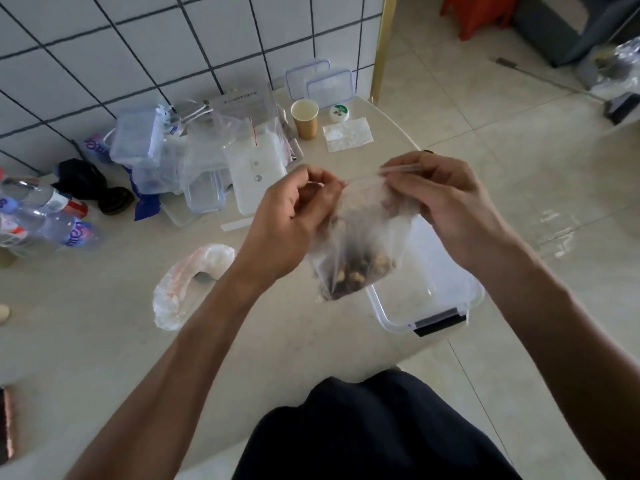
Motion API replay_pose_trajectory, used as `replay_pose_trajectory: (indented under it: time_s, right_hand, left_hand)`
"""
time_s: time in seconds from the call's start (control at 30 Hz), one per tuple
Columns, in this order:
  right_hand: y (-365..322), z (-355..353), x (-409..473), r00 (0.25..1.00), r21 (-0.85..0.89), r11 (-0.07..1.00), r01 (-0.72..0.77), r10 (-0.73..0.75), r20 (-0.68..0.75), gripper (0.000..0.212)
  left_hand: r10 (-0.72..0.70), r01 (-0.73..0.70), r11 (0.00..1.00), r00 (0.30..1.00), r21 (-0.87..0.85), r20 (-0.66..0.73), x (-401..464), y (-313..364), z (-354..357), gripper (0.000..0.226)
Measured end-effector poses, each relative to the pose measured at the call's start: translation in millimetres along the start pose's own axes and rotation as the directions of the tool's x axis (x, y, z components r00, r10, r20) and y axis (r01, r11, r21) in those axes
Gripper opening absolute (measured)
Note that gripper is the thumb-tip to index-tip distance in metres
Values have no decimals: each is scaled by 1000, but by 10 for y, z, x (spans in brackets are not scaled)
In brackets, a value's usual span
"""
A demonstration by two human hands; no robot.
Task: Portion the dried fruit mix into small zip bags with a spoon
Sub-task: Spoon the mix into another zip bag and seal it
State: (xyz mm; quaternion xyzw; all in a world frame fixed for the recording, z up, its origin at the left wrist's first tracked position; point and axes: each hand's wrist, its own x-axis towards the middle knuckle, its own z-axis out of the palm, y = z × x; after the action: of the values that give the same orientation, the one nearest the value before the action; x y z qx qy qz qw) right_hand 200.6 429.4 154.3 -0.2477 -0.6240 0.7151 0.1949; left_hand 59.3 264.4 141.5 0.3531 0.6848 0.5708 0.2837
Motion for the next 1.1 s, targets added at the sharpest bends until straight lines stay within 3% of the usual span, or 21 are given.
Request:
replay_pose_trajectory:
  time_s: [0.2, 0.4, 0.5, 0.6, 0.67, 0.77, 0.83, 0.93, 1.0, 1.1]
  right_hand:
    - [-60, -570, 72, 998, 4, 999, 53, -53, -41, 12]
    - [641, -966, 306, 970, -195, 953, -234, 215, -110, 15]
    - [1009, -1015, 394, 947, -481, 817, -317, 296, -121, 18]
    - [1267, -939, 406, 975, -844, 523, -121, 224, -1, 19]
    - [1359, -875, 404, 974, -943, 331, 40, 197, 111, 22]
    - [1365, -854, 434, 960, -963, 246, 112, 223, 168, 21]
    - [1324, -910, 424, 963, -952, 272, 144, 184, 198, 25]
    - [1234, -1107, 287, 971, -899, 381, 215, 13, 238, 40]
    - [1206, -1286, 139, 984, -888, 424, 178, -69, 164, 40]
    - [1268, -1488, -168, 995, -837, 547, -8, -79, -62, 38]
  left_hand:
    - [21, -21, 1000, 999, 2, 42, 330, 85, 482, 7]
    - [-144, 114, 948, 986, 298, 80, 545, -573, 920, 10]
    - [-216, 125, 860, 968, 495, 131, 607, -944, 1068, 16]
    - [-185, -33, 645, 963, 764, 198, 643, -1224, 1191, 19]
    - [-122, -140, 514, 965, 847, 233, 673, -1336, 1254, 20]
    - [-129, -217, 335, 954, 917, 272, 694, -1411, 1294, 23]
    - [-124, -217, 352, 953, 910, 275, 695, -1411, 1268, 30]
    - [-31, -215, 492, 964, 844, 263, 731, -1338, 1191, 32]
    - [48, -230, 532, 969, 815, 242, 808, -1281, 1146, 33]
    - [165, -202, 501, 977, 841, 136, 989, -1231, 1135, 33]
